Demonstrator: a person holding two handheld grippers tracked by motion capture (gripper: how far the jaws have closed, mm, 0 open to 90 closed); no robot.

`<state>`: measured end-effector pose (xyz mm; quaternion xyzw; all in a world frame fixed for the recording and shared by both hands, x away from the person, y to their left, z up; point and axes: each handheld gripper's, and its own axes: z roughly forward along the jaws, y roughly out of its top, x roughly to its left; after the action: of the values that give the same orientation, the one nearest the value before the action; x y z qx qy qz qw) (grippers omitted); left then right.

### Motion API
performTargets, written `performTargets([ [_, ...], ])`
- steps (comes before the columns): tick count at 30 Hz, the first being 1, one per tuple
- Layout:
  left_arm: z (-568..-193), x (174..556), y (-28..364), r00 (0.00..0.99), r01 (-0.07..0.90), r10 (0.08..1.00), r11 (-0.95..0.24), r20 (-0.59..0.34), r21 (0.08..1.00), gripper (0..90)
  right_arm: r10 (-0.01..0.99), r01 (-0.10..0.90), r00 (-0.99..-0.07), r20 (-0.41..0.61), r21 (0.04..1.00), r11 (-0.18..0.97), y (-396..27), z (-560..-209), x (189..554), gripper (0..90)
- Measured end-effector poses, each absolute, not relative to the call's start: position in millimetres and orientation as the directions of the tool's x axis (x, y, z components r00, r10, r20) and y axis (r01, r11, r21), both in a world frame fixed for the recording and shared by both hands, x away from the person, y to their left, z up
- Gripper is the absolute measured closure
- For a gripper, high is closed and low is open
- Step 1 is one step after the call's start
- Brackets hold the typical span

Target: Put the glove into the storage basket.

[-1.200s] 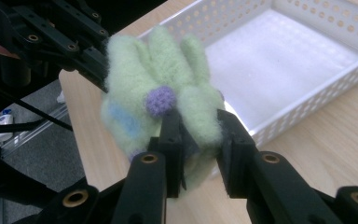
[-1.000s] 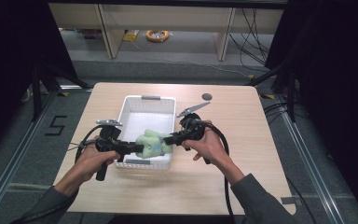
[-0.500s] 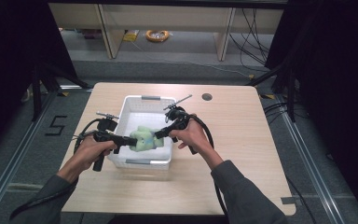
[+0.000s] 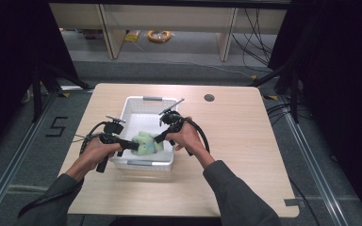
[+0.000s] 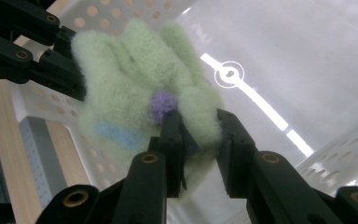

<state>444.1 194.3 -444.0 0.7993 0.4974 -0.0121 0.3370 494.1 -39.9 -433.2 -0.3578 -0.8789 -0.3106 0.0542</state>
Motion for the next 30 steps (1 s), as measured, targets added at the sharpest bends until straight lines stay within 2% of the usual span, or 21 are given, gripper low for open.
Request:
performTargets([
  [7, -449.3, 445.5, 192.2, 0.510, 0.806, 0.789, -0.299, -0.343, 0.510, 68.2, 0.602, 0.658, -0.743, 0.292, 0.484, 0.577, -35.3, -439.4, 495.3, 74.3],
  [9, -451.2, 446.1, 192.3, 0.516, 0.805, 0.798, -0.326, -0.313, 0.496, 63.6, 0.613, 0.661, -0.740, 0.277, 0.467, 0.587, -32.6, -441.8, 495.6, 74.3],
  [21, -434.8, 442.0, 191.6, 0.496, 0.772, 0.824, -0.275, -0.273, 0.572, 55.3, 0.622, 0.644, -0.753, 0.215, 0.436, 0.628, -25.2, -447.4, 498.5, 74.0],
  [27, -421.3, 425.4, 187.5, 0.502, 0.741, 0.820, -0.244, -0.275, 0.625, 41.0, 0.635, 0.653, -0.744, 0.205, 0.424, 0.628, -23.1, -447.5, 498.2, 70.6],
  [30, -418.2, 419.5, 187.1, 0.505, 0.735, 0.815, -0.233, -0.285, 0.637, 37.6, 0.641, 0.653, -0.742, 0.199, 0.433, 0.622, -24.3, -447.7, 499.4, 68.1],
])
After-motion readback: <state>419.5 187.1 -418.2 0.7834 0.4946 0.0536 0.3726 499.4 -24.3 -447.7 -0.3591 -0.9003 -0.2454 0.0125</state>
